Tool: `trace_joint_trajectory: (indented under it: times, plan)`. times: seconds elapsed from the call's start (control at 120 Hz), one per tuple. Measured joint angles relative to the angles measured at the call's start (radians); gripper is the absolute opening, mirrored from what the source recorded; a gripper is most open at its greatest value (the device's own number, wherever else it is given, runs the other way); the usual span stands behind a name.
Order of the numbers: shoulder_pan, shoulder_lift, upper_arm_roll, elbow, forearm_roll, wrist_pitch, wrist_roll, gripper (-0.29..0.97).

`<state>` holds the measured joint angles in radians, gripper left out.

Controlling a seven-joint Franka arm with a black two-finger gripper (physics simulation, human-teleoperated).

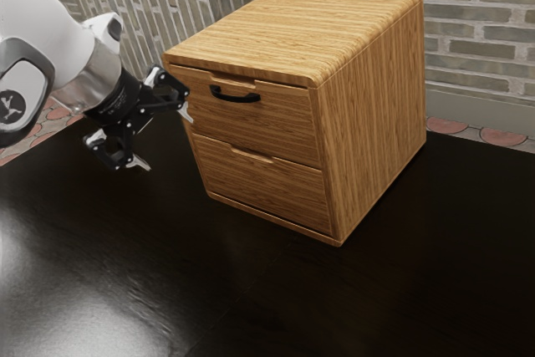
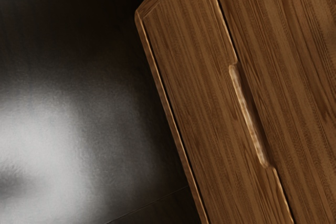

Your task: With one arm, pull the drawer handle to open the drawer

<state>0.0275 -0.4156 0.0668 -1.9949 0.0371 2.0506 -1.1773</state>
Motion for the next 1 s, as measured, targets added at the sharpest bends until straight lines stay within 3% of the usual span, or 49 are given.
trace_joint_trajectory:
  times: [0.133, 0.292, 1.0]
  plan:
    - [0.000, 0.003, -0.004, -0.071, -0.014, 0.192, -0.069, 0.68]
    - [0.001, 0.014, 0.003, -0.080, -0.020, 0.314, -0.134, 0.68]
    - [0.013, 0.113, 0.009, -0.104, -0.023, 0.542, -0.279, 0.68]
